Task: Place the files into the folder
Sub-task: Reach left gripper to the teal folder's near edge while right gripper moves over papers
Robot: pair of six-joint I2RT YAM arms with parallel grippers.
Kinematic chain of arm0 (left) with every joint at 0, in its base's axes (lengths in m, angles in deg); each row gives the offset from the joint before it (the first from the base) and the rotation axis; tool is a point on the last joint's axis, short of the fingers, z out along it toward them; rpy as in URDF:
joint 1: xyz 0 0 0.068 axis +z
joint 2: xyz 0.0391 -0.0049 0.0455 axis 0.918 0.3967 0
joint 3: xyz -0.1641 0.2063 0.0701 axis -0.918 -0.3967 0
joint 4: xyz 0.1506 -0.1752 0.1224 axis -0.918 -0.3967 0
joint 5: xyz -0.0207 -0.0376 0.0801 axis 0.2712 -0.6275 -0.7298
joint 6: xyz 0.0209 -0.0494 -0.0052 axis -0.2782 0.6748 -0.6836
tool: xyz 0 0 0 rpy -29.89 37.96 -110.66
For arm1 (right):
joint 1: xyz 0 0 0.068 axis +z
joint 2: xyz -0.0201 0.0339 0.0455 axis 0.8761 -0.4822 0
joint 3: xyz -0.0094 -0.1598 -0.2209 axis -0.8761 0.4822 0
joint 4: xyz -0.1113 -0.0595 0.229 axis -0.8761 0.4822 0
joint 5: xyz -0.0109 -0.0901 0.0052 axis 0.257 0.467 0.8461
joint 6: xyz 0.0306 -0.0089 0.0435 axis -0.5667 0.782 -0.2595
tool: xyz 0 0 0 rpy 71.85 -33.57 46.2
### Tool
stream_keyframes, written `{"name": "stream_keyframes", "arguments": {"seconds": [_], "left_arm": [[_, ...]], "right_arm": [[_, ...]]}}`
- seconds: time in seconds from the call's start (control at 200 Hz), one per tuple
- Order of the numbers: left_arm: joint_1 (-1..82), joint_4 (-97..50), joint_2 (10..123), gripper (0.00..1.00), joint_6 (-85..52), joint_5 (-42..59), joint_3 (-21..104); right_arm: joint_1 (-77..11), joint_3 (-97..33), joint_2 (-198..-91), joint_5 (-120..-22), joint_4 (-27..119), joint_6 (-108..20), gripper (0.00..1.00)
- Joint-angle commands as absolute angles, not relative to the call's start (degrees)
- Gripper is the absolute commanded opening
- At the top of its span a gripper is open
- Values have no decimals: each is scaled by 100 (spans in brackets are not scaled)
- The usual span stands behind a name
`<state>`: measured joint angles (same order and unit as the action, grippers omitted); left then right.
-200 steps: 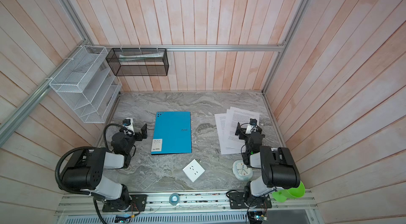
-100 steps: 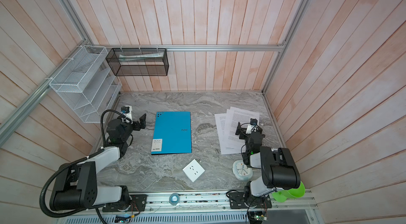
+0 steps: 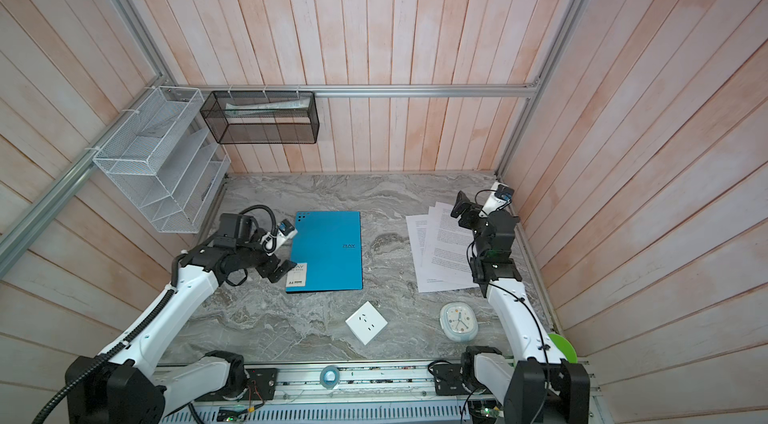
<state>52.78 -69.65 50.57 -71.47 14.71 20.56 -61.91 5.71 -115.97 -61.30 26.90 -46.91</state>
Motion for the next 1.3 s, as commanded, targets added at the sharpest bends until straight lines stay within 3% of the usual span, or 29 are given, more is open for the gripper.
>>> {"name": "stream_keyframes", "arguments": {"seconds": [0.0, 0.27, 0.63, 0.785, 1.296], "left_arm": [[4481, -8047, 4963, 100, -7656, 498, 1539], [2988, -6436, 5339, 100, -7476, -1348, 532], [2737, -4656, 5165, 100, -7811, -2103, -107], [2710, -3968, 5194, 91, -8100, -2254, -373], [2664, -2569, 5729, 78, -8553, -2741, -804]], "right_arm": [[-6055, 739, -11137, -6526, 3817, -5507, 98], [-5162, 494, -10925, -6107, 5172, -5432, 98], [-5087, 782, -10786, -6250, 4995, -5665, 98], [-5084, 798, -10823, -6269, 4872, -5700, 98], [-5089, 789, -10808, -6302, 4784, -5709, 98]]}}
